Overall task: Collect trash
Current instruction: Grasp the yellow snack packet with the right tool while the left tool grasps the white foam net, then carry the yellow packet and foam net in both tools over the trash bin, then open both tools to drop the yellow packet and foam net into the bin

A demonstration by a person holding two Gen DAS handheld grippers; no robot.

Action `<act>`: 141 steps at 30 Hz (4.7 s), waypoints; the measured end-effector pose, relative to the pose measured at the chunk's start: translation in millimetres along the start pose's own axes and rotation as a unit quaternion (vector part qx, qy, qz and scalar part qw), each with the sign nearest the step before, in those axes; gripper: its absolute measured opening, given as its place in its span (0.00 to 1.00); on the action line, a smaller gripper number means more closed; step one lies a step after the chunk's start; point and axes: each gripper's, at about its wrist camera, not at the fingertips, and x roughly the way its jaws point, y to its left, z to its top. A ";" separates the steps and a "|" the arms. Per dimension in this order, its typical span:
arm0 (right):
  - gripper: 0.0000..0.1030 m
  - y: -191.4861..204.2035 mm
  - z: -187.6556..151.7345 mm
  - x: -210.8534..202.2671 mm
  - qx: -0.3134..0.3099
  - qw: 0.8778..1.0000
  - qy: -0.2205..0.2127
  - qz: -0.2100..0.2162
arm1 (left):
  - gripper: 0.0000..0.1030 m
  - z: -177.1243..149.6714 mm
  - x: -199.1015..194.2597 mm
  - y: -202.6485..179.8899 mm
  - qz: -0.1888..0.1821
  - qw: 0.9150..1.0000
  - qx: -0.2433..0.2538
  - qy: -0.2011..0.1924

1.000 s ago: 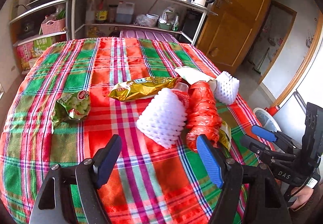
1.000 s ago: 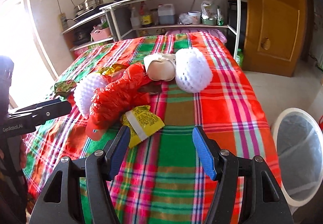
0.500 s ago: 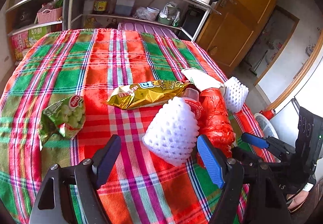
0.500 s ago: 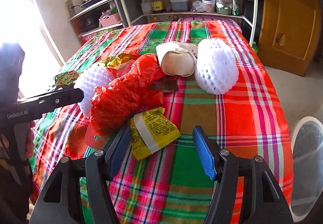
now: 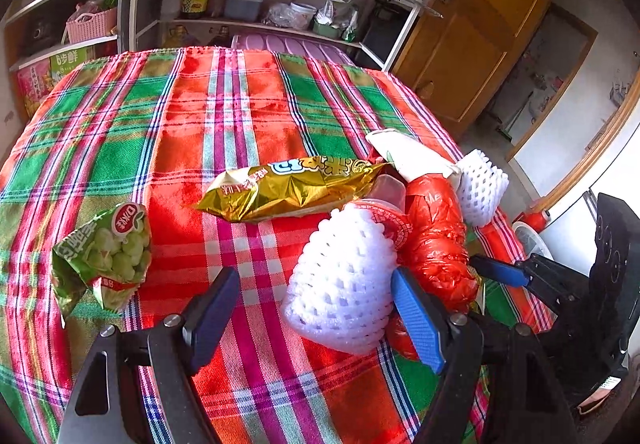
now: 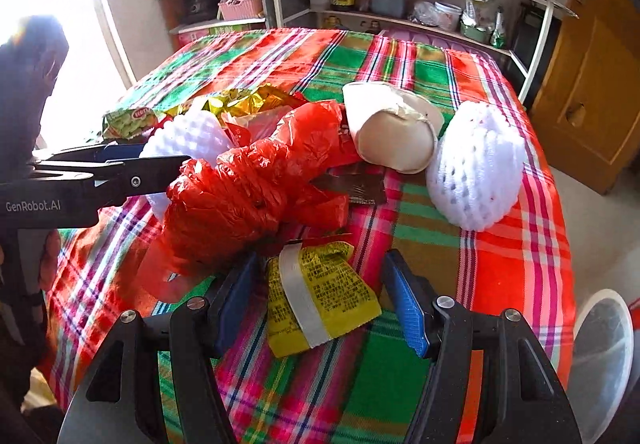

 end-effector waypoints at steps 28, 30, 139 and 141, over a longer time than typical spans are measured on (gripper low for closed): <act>0.46 -6.5 -7.9 -3.8 0.019 1.000 -0.003 -0.004 | 0.35 -3.5 3.4 -12.1 0.004 0.999 0.033 -0.003; 0.46 -7.0 -8.2 -4.6 0.020 1.000 -0.004 -0.006 | 0.34 -4.0 2.6 -13.0 0.005 0.999 0.036 -0.004; 0.62 -250.4 -186.0 -171.6 0.300 0.921 -0.046 -0.243 | 0.63 -26.3 119.0 -364.2 -0.151 0.953 0.249 0.084; 0.62 -244.7 -183.7 -176.8 0.300 0.921 -0.055 -0.244 | 0.63 -24.3 109.2 -357.8 -0.149 0.955 0.246 0.074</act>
